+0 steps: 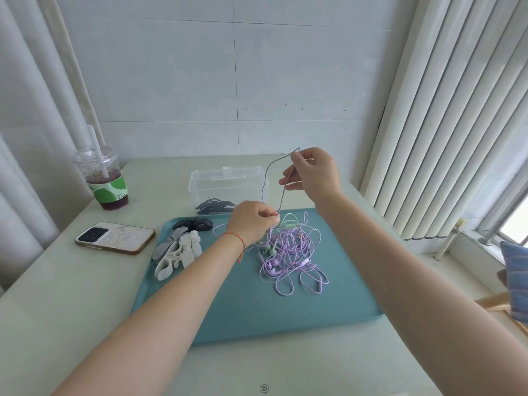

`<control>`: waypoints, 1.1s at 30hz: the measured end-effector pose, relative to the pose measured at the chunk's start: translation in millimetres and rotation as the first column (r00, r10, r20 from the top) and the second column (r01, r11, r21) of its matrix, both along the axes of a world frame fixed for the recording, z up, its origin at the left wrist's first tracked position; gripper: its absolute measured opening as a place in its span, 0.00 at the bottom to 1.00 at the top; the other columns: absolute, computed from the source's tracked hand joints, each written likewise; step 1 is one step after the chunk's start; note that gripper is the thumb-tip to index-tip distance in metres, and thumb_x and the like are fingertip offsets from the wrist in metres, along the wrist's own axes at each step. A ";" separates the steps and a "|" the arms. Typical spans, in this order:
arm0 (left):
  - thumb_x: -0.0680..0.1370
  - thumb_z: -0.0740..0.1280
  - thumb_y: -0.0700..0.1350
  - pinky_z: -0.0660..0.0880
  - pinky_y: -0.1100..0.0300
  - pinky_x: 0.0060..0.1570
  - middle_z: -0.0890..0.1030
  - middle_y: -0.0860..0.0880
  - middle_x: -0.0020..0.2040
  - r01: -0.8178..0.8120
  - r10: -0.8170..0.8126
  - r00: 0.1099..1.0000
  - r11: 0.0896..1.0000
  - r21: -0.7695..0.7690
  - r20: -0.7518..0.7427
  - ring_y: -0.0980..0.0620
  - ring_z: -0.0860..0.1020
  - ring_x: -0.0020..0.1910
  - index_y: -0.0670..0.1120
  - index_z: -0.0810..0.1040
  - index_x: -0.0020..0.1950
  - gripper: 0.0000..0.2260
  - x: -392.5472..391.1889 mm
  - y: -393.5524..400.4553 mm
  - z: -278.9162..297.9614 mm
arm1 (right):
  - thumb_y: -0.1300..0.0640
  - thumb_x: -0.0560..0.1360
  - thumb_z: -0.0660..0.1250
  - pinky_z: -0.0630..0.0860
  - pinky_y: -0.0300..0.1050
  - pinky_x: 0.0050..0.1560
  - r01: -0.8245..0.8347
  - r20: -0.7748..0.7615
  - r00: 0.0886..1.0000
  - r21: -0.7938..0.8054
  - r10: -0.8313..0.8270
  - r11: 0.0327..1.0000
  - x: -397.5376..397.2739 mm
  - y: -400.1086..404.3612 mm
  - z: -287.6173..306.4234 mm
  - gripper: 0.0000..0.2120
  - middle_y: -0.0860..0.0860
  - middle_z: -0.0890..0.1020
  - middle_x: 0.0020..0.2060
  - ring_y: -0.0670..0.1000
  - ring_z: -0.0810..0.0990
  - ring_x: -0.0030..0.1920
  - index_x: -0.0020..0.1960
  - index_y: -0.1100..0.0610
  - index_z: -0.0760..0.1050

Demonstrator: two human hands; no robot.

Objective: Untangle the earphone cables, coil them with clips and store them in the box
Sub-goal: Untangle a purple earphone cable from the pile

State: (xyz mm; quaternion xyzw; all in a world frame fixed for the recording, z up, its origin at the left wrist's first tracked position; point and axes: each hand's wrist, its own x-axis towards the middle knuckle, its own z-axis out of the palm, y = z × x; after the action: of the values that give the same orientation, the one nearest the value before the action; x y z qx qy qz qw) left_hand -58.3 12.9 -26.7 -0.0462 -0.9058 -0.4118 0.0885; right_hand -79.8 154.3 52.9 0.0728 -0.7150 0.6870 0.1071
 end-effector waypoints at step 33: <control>0.73 0.68 0.44 0.72 0.66 0.44 0.84 0.56 0.40 -0.079 0.073 0.995 0.993 0.092 0.064 0.59 0.79 0.42 0.50 0.85 0.41 0.06 2.7 -8.6 -0.2 | 0.64 0.78 0.60 0.80 0.49 0.32 0.004 -0.017 1.000 0.275 0.001 0.961 -16.5 6.0 -15.8 0.06 0.56 0.82 0.32 0.56 0.82 0.30 0.42 0.58 0.71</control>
State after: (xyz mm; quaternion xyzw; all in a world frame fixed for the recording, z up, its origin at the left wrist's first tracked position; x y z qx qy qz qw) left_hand -55.6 4.2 -26.9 0.0052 -0.8886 -0.4519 0.0788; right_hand -96.2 160.2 37.1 0.0923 -0.8026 0.5804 0.1025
